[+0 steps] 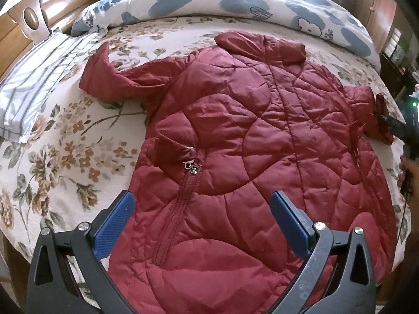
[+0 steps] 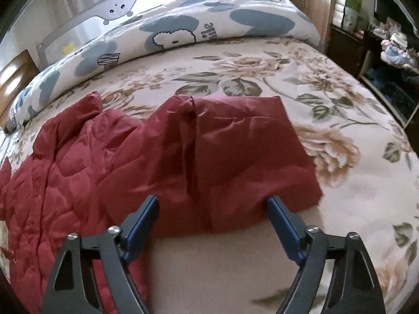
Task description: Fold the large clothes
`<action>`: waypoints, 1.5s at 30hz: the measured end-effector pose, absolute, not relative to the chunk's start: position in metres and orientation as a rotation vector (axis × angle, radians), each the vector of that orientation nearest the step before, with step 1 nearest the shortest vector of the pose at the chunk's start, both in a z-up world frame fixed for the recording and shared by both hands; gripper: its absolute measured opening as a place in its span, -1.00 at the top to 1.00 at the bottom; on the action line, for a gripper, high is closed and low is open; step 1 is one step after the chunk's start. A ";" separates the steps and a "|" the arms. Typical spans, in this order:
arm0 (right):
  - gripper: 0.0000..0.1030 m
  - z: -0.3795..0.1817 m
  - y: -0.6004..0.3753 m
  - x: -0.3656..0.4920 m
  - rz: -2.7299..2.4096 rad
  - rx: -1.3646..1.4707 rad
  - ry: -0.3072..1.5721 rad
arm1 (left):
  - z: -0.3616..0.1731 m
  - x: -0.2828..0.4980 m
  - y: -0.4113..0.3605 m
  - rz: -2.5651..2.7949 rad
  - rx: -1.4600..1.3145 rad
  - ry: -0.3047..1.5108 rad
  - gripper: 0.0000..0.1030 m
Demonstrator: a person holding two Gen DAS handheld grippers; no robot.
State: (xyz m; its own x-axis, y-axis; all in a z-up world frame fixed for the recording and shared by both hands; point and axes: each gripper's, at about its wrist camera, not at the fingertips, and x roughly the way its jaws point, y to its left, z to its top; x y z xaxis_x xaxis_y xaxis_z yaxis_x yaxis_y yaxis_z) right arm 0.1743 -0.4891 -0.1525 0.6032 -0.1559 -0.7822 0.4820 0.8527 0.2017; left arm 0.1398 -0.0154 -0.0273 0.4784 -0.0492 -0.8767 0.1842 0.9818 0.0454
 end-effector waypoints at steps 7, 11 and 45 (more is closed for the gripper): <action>0.62 -0.158 -0.513 0.175 -0.353 0.519 0.824 | -0.035 0.149 -0.020 -0.150 0.137 1.084 -1.00; 0.75 -0.140 -0.505 0.167 -0.326 0.522 0.783 | -0.037 0.152 -0.024 -0.158 0.134 1.083 -1.00; 0.83 -0.128 -0.224 0.257 0.597 0.556 0.791 | -0.051 0.275 -0.012 -0.480 -0.246 1.270 -1.00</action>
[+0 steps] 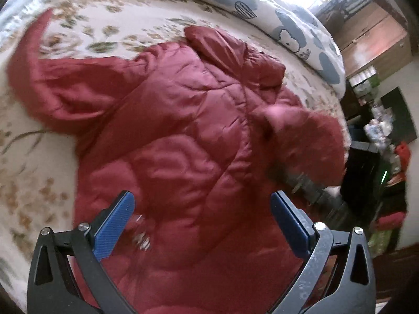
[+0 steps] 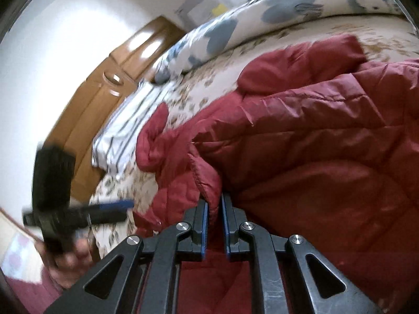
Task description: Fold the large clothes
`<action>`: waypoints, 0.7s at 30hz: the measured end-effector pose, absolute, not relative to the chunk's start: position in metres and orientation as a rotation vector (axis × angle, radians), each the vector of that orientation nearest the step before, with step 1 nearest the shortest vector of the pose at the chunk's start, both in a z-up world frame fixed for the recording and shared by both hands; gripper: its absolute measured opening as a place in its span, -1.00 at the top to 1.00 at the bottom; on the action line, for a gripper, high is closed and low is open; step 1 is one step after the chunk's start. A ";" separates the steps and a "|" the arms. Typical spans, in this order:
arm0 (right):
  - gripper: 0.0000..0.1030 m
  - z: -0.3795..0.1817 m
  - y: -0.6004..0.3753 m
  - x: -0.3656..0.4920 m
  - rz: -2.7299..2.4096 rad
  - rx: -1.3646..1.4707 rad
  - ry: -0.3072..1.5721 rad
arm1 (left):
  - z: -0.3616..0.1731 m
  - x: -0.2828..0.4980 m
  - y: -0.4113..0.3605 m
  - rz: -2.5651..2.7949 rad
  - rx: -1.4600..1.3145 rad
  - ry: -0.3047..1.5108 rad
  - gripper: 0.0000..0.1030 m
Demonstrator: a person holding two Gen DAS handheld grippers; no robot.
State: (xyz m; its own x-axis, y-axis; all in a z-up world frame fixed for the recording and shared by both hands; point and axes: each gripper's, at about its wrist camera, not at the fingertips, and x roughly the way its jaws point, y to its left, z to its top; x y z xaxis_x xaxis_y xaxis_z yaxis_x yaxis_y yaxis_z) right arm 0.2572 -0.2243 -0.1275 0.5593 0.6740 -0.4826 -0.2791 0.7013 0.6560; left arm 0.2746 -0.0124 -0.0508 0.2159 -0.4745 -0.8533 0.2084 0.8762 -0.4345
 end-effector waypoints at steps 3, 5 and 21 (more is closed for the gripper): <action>0.83 -0.132 -0.213 0.255 0.616 0.515 0.795 | -0.059 0.300 -0.027 -0.528 -0.292 1.310 -1.00; 0.82 -0.131 -0.205 0.258 0.620 0.487 0.796 | -0.066 0.311 -0.036 -0.547 -0.312 1.345 -1.00; 0.48 -0.134 -0.227 0.221 0.562 0.473 0.804 | -0.076 0.336 -0.047 -0.582 -0.232 1.365 0.76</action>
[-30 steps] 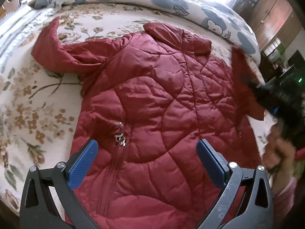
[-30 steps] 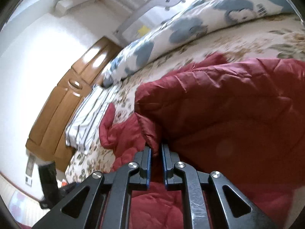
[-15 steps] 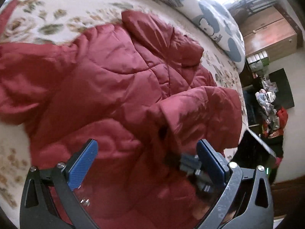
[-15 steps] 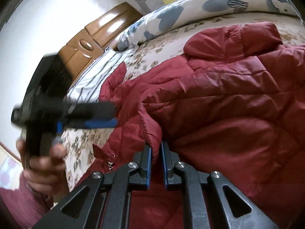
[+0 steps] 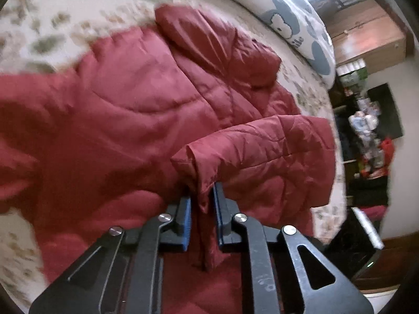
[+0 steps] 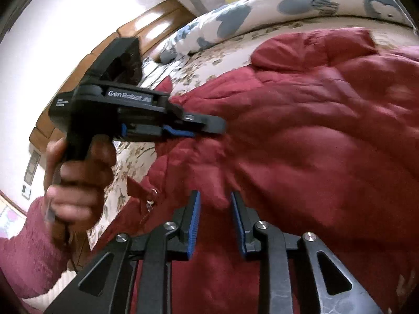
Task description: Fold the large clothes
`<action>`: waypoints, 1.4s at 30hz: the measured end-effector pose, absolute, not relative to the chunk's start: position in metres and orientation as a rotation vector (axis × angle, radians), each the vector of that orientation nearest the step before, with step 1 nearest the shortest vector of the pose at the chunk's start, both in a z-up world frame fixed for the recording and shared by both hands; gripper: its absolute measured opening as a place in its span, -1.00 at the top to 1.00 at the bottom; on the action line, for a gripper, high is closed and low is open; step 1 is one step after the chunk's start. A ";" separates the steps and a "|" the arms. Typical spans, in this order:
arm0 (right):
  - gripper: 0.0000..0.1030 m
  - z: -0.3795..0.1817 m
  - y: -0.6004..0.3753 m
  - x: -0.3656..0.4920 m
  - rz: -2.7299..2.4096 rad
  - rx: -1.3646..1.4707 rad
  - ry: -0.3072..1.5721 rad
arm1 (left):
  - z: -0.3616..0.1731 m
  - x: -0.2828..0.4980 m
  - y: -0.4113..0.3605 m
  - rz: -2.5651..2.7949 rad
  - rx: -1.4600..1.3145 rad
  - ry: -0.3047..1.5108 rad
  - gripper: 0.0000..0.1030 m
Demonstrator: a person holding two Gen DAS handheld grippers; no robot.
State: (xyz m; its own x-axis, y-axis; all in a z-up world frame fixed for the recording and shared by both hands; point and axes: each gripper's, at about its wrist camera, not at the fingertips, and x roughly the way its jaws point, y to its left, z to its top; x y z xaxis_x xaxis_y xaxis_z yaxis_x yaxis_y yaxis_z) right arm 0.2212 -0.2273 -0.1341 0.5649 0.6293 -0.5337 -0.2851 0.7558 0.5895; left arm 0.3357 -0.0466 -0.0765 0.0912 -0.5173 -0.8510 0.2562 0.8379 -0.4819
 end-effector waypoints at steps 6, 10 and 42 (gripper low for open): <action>0.48 -0.118 -0.310 0.207 0.352 0.573 0.681 | -0.053 0.341 -0.025 -0.437 -0.010 1.245 0.76; 0.48 -0.121 -0.356 0.219 0.179 0.621 0.657 | -0.048 0.344 -0.026 -0.347 0.122 1.183 0.76; 0.27 -0.134 -0.319 0.256 -0.008 0.338 0.777 | -0.116 0.310 -0.071 -0.277 0.247 1.096 0.50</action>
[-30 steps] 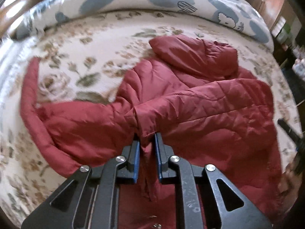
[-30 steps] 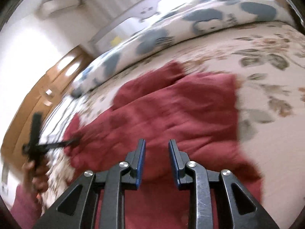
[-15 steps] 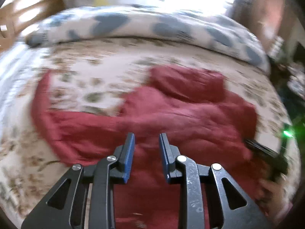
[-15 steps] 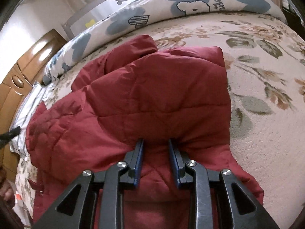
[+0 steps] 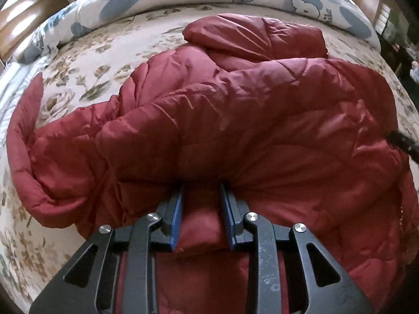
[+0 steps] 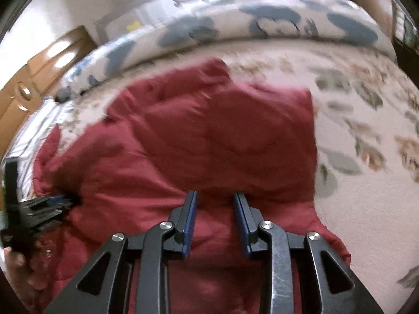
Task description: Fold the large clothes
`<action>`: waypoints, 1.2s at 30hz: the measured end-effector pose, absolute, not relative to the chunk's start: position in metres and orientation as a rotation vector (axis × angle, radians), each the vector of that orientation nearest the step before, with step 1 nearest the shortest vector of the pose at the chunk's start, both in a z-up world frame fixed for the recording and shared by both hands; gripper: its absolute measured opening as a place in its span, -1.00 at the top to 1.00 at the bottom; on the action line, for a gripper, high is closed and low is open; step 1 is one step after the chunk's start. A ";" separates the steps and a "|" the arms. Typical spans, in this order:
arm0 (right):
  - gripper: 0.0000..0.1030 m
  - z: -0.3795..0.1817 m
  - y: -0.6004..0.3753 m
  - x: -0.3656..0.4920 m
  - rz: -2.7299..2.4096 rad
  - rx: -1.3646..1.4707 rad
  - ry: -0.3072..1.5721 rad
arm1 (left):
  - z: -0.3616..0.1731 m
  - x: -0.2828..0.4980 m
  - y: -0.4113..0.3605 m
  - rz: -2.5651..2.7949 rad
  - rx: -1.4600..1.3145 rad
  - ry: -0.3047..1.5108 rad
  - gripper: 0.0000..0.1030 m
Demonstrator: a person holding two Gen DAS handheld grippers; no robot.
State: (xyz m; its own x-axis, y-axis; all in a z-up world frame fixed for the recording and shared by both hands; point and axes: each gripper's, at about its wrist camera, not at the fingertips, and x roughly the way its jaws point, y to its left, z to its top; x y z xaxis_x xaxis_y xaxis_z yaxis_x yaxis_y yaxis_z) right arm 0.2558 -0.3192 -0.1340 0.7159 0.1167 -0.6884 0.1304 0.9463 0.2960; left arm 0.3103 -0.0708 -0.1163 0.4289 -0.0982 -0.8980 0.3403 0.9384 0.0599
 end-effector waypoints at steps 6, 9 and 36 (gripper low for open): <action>0.04 -0.174 -0.313 0.274 -0.031 0.298 0.918 | -0.120 0.301 -0.067 -0.286 0.242 1.086 0.49; 0.04 -0.175 -0.310 0.270 -0.047 0.278 0.894 | -0.122 0.295 -0.066 -0.279 0.250 1.065 0.49; -0.06 -0.124 -0.307 0.186 0.125 0.449 0.815 | -0.057 0.292 0.082 -0.122 -0.121 1.016 -0.12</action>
State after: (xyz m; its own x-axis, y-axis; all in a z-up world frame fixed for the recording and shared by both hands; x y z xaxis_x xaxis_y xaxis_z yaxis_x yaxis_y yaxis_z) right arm 0.1864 -0.3065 -0.1241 0.6840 0.2774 -0.6747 0.0624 0.8992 0.4330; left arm 0.2921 0.0823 -0.0573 0.5213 -0.1581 -0.8386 0.0456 0.9864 -0.1577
